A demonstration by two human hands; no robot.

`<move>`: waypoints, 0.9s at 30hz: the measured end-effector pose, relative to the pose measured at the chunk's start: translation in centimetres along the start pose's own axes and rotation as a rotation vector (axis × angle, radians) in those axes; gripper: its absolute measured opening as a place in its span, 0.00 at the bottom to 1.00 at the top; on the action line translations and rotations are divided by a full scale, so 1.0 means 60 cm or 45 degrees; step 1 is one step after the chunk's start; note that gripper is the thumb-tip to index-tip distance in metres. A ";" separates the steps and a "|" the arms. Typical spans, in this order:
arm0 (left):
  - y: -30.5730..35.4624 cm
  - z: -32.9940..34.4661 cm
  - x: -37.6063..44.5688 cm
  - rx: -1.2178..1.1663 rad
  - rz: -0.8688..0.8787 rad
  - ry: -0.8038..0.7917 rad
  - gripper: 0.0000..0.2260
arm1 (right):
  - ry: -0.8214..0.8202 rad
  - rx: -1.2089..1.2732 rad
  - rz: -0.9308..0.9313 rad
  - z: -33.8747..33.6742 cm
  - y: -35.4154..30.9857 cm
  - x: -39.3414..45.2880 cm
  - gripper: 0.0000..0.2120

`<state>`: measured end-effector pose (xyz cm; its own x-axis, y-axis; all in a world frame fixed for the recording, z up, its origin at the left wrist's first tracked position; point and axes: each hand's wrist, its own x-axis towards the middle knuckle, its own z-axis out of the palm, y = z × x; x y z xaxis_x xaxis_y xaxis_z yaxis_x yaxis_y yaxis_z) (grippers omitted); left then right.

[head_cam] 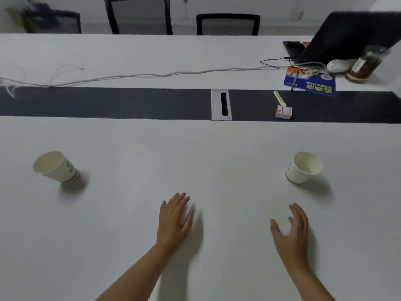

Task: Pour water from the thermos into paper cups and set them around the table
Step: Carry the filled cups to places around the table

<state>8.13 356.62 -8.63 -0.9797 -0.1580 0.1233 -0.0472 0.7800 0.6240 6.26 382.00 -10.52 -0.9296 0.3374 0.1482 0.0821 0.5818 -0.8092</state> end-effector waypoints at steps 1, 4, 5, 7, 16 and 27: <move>0.007 -0.016 -0.027 -0.076 0.033 0.069 0.16 | -0.040 0.049 -0.030 -0.001 -0.012 -0.021 0.25; 0.009 -0.088 -0.134 -0.344 -0.018 0.148 0.18 | -0.293 0.273 -0.068 0.005 -0.072 -0.098 0.24; 0.002 -0.113 -0.178 -0.388 -0.105 0.158 0.19 | -0.419 0.347 -0.087 0.012 -0.095 -0.130 0.24; -0.019 -0.163 -0.276 -0.459 -0.304 0.203 0.21 | -0.698 0.450 -0.118 0.026 -0.138 -0.202 0.24; -0.114 -0.330 -0.704 -0.500 -0.991 0.923 0.27 | -1.665 0.475 -0.432 0.085 -0.302 -0.547 0.24; -0.285 -0.457 -1.060 -0.712 -1.442 1.512 0.30 | -2.224 0.281 -0.513 0.171 -0.451 -0.961 0.19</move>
<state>76.57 336.73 -5.97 0.1672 -0.9574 -0.2352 -0.2346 -0.2704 0.9337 53.97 339.19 -3.03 -0.1560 -0.9546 -0.2538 -0.1291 0.2744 -0.9529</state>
